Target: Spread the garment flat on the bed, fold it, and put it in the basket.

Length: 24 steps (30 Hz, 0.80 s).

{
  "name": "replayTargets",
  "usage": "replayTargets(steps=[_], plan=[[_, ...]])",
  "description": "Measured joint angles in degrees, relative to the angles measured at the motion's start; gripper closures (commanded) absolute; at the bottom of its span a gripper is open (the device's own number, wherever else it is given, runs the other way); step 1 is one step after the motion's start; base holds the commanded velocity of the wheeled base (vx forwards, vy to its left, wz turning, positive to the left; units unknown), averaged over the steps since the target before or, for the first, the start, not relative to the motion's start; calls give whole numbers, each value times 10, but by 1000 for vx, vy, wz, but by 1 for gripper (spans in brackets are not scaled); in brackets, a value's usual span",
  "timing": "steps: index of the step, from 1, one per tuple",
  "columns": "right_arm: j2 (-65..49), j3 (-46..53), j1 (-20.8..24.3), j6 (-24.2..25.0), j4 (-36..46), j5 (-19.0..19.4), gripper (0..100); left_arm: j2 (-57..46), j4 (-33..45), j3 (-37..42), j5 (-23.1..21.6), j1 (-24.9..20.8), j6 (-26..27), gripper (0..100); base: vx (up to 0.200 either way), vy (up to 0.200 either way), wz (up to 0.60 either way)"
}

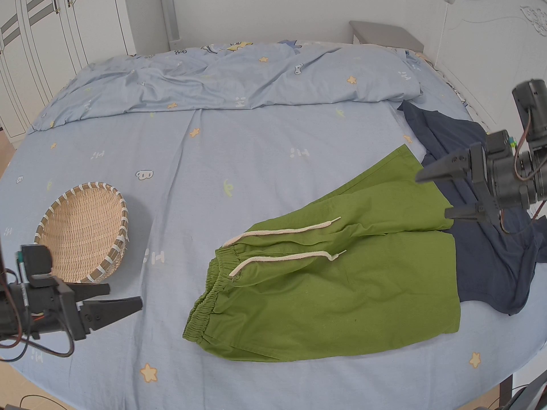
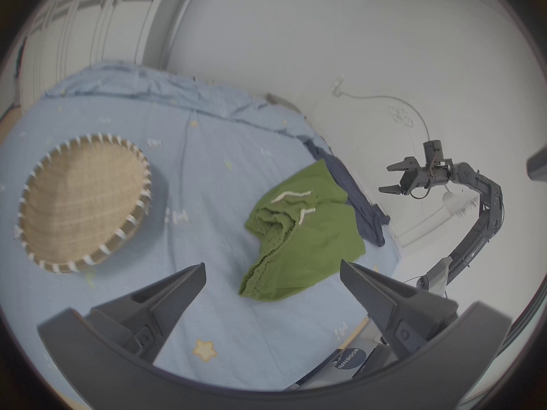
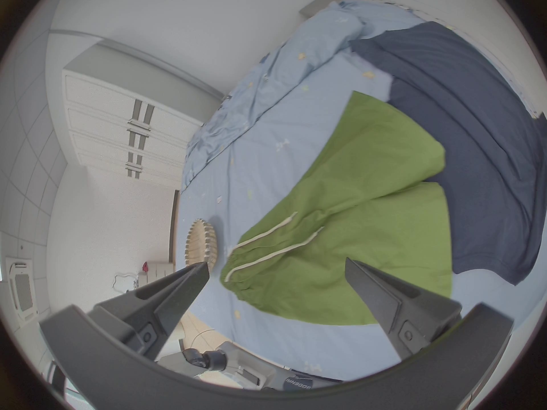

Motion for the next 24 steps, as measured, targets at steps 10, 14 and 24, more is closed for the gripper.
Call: replayTargets(steps=[10,14,24], plan=[[-51,195,-55,-55,-186,25,0,222,-58,-36,-33,-19,3,0,0,0,0],[-60,231,-54,-66,-214,31,0,280,-96,-39,-42,-22,5,0,0,0,0],[-69,248,-52,-67,-218,33,0,337,-100,-27,-69,-31,28,0,0,0,0]])
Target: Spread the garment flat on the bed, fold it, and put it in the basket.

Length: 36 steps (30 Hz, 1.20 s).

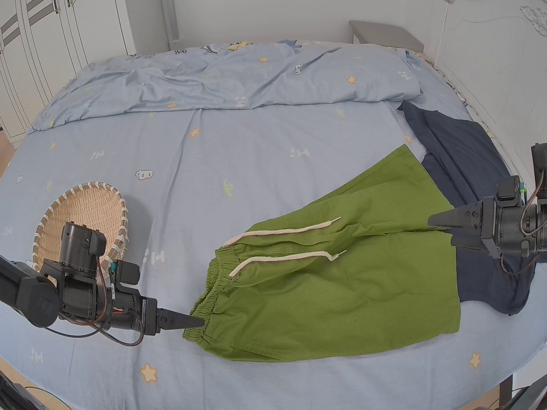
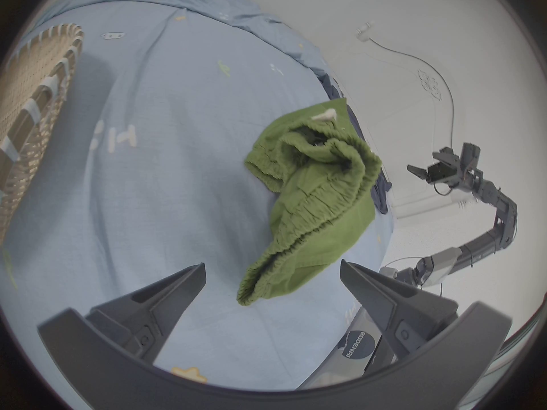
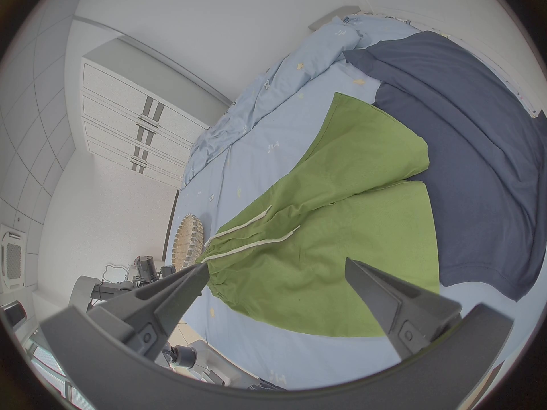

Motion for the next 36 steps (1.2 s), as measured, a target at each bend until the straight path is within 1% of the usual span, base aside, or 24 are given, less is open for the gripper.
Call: replayTargets(steps=[4,11,15,20,24,25,36], plan=[[0,1,-1,0,0,0,0,9,0,5,-11,-11,24,0,0,0,0],[1,2,-1,0,-1,0,0,20,-1,14,-12,-18,27,0,0,0,0],[2,4,0,0,-1,0,0,36,-19,15,-11,-27,28,0,0,0,0],[2,6,1,0,-1,0,0,68,-63,15,-8,-37,27,0,0,0,0],[2,6,1,0,-1,-1,0,86,-71,11,-8,-40,27,0,0,0,0],[3,6,1,0,-1,0,0,89,-71,10,-8,-40,27,100,0,0,0],[5,26,-1,-2,1,2,0,102,-69,19,-16,-24,20,100,0,0,0]])
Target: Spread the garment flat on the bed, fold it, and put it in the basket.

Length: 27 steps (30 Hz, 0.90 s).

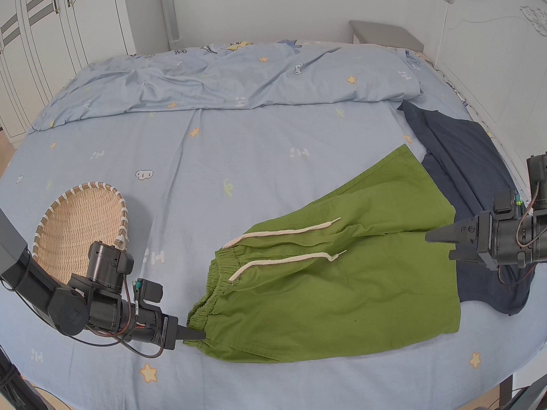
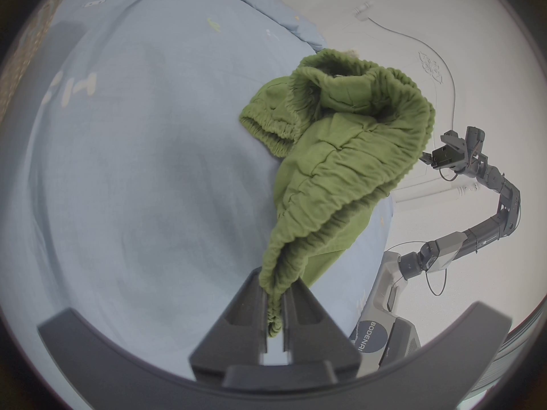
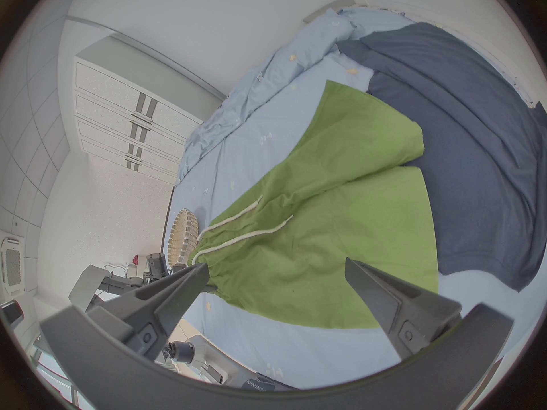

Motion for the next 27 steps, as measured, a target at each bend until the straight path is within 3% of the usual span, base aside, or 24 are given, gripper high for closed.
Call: replayTargets(steps=[5,9,14,20,27], plan=[[11,22,-10,-23,0,9,0,-2,-1,19,-38,20,0,100,0,0,0],[28,51,-32,-94,1,25,0,-14,1,35,-99,57,0,100,0,0,0],[53,95,-80,-187,3,82,0,-36,3,60,-169,113,0,100,0,0,0],[85,138,-132,-221,5,105,0,-51,0,85,-188,150,4,100,0,0,0],[123,164,-145,-229,2,107,0,-58,-1,91,-190,171,5,100,0,0,0]])
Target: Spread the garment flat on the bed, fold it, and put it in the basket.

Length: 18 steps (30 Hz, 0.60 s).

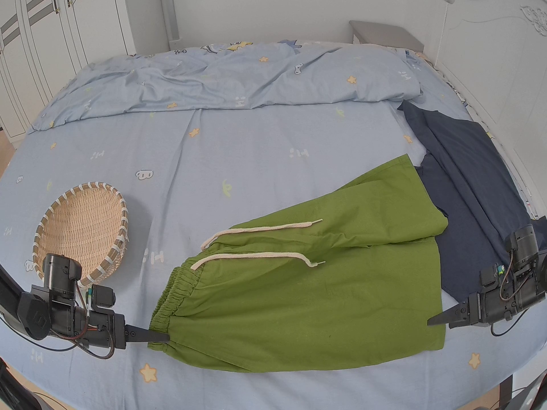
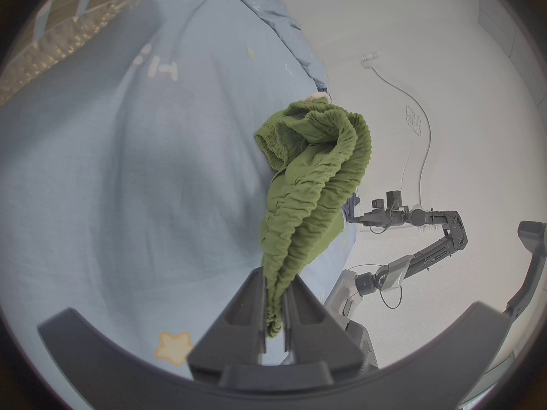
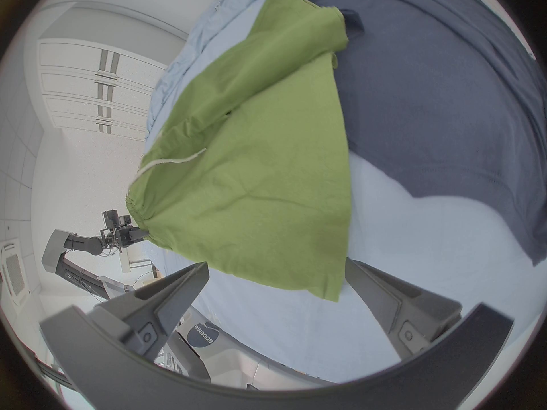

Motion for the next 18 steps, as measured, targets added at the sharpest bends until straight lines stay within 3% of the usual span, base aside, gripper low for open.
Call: replayTargets(steps=[18], plan=[[118,30,11,-2,-48,59,0,-1,-1,-9,-2,28,-1,100,0,0,0]])
